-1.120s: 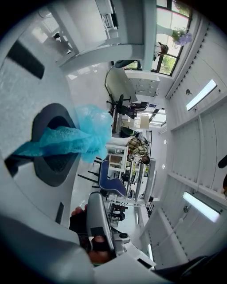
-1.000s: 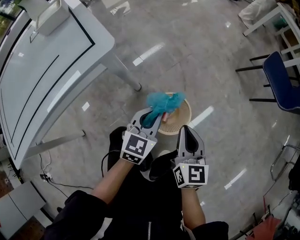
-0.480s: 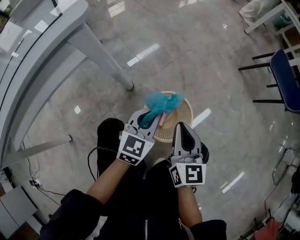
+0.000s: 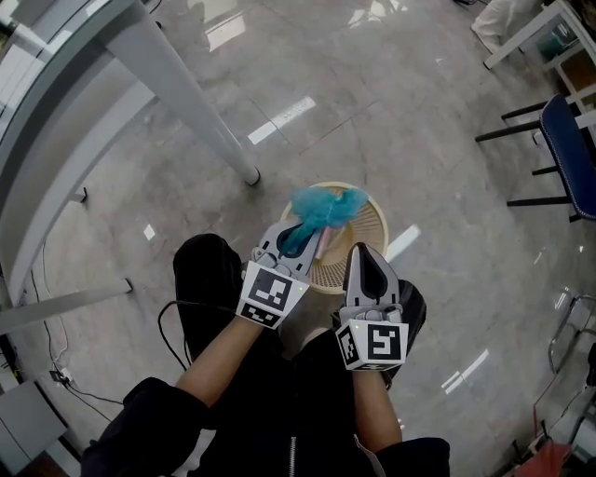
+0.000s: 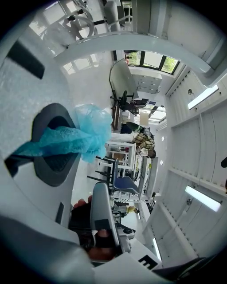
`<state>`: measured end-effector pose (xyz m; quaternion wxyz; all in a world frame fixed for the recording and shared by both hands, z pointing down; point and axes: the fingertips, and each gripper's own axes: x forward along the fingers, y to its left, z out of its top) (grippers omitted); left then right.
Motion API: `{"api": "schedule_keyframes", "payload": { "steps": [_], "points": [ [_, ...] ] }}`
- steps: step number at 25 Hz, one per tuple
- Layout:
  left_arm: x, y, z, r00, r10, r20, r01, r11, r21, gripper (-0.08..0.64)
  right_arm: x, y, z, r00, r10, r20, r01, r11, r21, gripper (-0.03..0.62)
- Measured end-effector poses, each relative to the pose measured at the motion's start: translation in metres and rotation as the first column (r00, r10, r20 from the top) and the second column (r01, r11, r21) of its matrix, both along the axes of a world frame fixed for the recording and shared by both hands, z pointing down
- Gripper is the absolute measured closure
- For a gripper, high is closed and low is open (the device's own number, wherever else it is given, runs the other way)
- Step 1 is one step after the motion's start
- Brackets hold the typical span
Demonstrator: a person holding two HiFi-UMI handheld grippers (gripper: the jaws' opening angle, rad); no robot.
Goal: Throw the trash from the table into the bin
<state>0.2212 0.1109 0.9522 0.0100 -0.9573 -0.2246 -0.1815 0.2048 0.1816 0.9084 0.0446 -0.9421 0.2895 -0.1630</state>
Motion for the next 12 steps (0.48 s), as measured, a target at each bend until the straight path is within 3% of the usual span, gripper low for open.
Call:
{"api": "schedule_keyframes", "payload": {
  "steps": [12],
  "points": [
    [-0.004, 0.018, 0.038, 0.998, 0.043, 0.039, -0.044, 0.998, 0.032, 0.540, -0.008, 0.016, 0.024, 1.000, 0.025, 0.003, -0.025, 1.000, 0.000, 0.583]
  ]
}}
